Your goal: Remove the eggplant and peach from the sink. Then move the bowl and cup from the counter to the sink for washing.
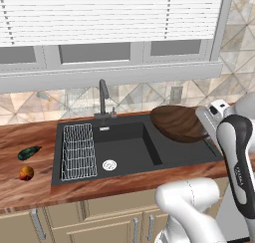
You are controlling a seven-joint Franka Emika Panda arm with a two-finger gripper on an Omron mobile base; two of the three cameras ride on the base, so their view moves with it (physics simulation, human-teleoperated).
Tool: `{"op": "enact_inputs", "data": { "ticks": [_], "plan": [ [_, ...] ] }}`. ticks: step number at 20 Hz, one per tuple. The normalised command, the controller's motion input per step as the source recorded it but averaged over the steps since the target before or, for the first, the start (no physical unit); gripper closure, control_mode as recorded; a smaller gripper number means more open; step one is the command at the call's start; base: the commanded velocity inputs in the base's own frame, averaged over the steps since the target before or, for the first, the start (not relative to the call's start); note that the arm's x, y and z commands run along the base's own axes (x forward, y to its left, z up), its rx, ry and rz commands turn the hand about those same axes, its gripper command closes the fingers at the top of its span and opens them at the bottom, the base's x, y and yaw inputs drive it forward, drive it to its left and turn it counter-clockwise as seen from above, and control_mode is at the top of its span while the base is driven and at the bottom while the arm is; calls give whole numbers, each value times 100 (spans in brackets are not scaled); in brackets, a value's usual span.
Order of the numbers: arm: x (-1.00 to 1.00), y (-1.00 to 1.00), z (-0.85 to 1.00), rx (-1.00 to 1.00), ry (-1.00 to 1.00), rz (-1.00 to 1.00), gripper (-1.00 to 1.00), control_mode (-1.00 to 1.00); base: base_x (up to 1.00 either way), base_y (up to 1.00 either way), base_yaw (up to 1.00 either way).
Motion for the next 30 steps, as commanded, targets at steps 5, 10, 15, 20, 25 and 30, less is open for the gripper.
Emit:
{"op": "enact_inputs", "data": {
  "ticks": [5, 10, 15, 20, 25, 30],
  "plan": [
    [16, 9, -4, 6, 1, 3, 100, -100, 0, 0, 0],
    [15, 8, -4, 8, 0, 4, 100, -100, 0, 0, 0],
    [11, 10, -6, 7, 0, 3, 100, -100, 0, 0, 0],
    [11, 15, -5, 2, 0, 2, 100, -100, 0, 0, 0],
    [6, 9, -5, 0, 0, 1, 100, -100, 0, 0, 0],
    [3, 8, -2, -1, 0, 0, 100, -100, 0, 0, 0]
  ]
}}
